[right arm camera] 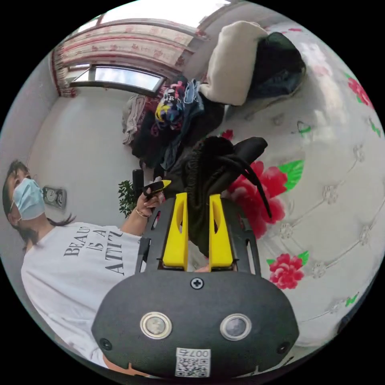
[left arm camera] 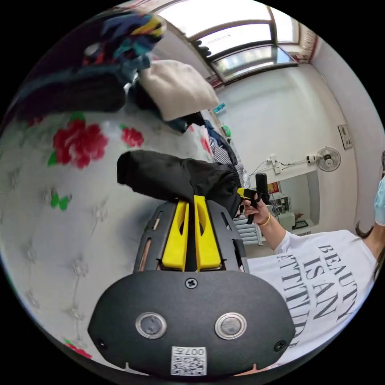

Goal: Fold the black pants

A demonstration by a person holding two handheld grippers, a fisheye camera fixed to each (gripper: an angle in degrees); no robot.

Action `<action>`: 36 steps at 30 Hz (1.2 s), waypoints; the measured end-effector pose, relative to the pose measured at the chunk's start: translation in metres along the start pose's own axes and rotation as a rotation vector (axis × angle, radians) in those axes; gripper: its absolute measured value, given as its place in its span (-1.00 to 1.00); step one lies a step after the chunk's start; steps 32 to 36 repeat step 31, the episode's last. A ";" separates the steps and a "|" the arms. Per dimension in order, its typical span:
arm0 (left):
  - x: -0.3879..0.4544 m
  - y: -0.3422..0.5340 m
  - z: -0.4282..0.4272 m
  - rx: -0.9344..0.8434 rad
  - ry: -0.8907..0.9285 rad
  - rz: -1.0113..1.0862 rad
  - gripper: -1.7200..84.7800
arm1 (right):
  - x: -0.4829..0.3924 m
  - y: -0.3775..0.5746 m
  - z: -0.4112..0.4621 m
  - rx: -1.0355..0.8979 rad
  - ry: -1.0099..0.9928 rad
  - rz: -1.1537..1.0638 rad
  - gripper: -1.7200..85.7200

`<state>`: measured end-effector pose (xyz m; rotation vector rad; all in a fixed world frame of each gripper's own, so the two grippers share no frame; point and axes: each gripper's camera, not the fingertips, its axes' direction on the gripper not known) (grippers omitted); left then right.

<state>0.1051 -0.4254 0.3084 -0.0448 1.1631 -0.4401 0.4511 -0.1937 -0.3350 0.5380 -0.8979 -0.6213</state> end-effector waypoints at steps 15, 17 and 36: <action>-0.008 -0.152 0.010 0.064 -0.516 0.126 -0.75 | -0.016 -0.135 -0.006 0.315 0.466 -0.127 -0.73; -0.023 -0.100 0.032 -0.034 -0.543 0.083 -0.76 | 0.020 -0.089 0.010 0.253 0.555 -0.030 -0.72; -0.021 0.089 0.034 -0.246 -0.476 -0.177 -0.82 | 0.113 0.102 -0.044 0.002 1.396 0.524 -0.79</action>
